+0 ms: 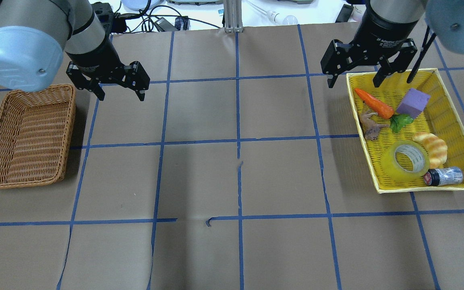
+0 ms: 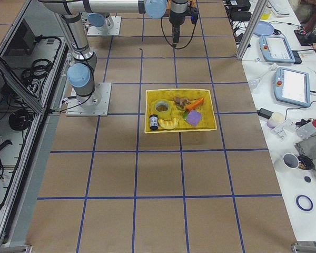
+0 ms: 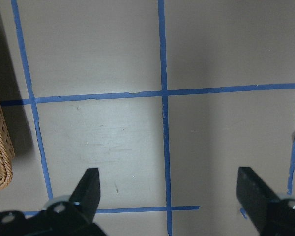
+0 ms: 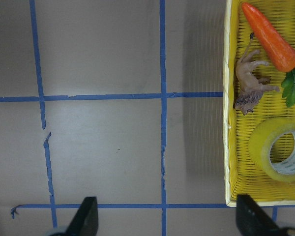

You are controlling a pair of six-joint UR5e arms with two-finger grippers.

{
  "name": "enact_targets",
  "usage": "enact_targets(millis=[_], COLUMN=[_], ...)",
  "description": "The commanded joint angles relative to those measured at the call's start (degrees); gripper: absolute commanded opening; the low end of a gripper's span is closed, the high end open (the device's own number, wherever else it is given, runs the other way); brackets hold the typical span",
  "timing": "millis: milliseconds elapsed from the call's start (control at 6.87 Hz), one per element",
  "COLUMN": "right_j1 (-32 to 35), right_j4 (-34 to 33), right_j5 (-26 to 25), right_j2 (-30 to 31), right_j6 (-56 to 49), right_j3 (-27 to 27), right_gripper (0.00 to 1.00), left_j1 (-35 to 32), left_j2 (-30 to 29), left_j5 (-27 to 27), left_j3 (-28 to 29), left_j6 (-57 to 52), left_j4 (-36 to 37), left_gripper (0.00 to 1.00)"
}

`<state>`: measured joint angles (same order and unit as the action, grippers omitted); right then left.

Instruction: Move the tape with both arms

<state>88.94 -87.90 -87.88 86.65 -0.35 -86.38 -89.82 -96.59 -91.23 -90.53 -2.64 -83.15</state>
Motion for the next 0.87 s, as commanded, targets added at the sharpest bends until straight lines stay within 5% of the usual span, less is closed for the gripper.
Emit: enact_targets(millis=[0, 728], right_j1=[-0.09, -0.09], right_j4=[0.01, 0.10], right_j5=[0.08, 0.43], right_j2=[0.01, 0.01], right_j6=[0.00, 0.09], right_j3=[-0.19, -0.20], right_gripper=[1.00, 1.00], left_j1=[0.00, -0.35], left_j2=[-0.09, 0.09], left_j5=[0.00, 0.00], left_j3=[0.09, 0.35], left_j6=[0.00, 0.18], left_j4=[0.00, 0.00], left_gripper=[1.00, 1.00])
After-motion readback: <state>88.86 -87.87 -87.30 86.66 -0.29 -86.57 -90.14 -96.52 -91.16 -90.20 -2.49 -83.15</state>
